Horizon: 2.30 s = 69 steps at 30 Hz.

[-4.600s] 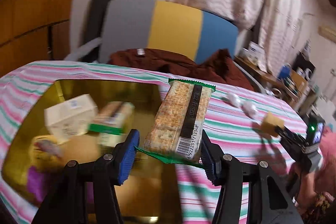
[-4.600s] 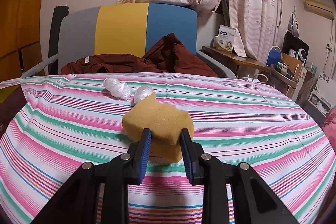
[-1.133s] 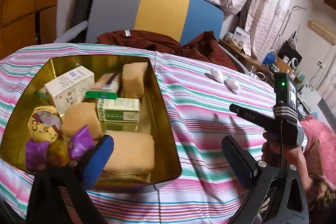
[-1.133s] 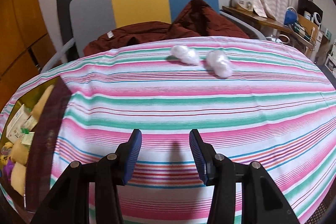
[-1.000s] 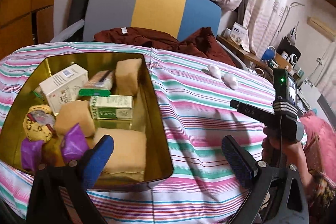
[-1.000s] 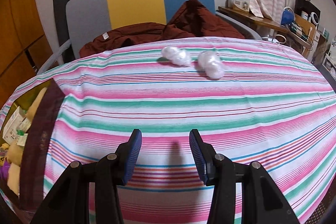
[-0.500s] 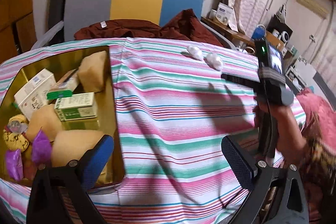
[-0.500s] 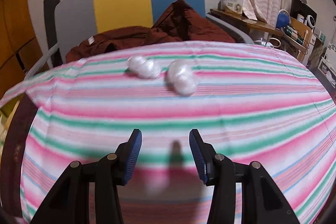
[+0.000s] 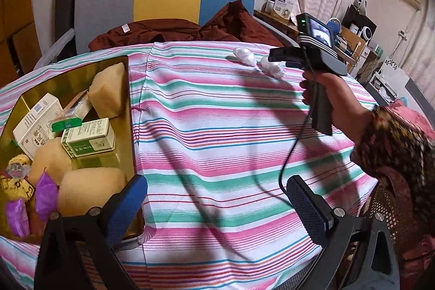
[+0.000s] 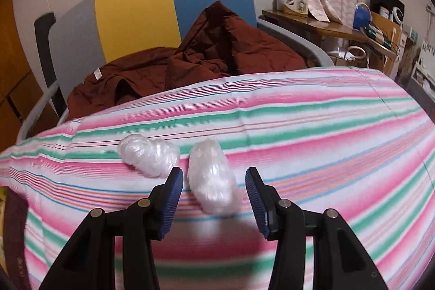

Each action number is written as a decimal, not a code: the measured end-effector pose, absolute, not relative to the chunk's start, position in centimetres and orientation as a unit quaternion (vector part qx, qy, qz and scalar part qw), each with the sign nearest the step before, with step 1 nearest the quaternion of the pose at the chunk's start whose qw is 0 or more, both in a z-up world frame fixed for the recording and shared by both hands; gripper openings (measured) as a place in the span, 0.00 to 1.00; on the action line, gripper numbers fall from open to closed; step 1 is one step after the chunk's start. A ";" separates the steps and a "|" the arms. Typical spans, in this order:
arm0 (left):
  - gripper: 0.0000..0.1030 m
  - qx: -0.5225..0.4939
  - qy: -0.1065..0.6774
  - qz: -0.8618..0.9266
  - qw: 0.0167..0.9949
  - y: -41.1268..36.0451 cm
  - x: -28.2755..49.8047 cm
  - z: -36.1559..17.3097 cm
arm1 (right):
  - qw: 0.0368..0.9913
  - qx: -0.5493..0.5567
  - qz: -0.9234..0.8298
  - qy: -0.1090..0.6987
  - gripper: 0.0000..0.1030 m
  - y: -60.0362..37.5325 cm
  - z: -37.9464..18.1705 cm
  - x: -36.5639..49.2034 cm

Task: Organize objects
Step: 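Move the right tool to a plastic-wrapped bundle and grasp it, then grasp the other plastic-wrapped bundle with the left tool while the right tool holds its bundle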

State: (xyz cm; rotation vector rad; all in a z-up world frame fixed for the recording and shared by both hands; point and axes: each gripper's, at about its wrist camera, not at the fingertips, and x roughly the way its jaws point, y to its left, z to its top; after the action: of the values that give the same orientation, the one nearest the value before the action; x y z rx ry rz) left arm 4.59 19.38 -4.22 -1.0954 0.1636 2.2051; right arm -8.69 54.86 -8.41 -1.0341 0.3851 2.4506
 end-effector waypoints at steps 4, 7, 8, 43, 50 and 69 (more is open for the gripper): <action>1.00 -0.423 0.071 0.841 0.331 19.9 4.5 -4.4 | 0.220 -0.378 0.886 0.155 0.46 55.9 -10.1 -9.2; 1.00 -0.425 0.073 0.838 0.334 20.2 4.4 -4.6 | 0.210 -0.375 0.885 0.180 0.37 56.6 -10.7 -8.8; 1.00 -0.427 0.073 0.837 0.334 20.4 4.4 -4.8 | 0.210 -0.371 0.886 0.183 0.36 56.7 -10.7 -8.6; 1.00 -0.417 0.135 0.856 0.275 43.2 -14.6 -6.5 | 0.280 -0.369 0.873 0.148 0.36 58.3 -11.6 -1.8; 1.00 -0.399 0.177 0.858 0.271 48.8 -17.6 -7.5 | 0.280 -0.363 0.875 0.155 0.36 58.4 -11.8 -1.5; 0.40 -0.334 0.160 0.880 0.298 47.9 -15.3 -9.3 | 0.286 -0.354 0.877 0.157 0.36 58.5 -11.8 -1.5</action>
State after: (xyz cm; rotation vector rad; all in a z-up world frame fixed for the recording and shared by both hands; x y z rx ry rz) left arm -15.31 47.89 -9.27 -0.8881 0.4248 2.3365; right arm -1.54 58.48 -11.81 -0.9460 0.4185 2.3442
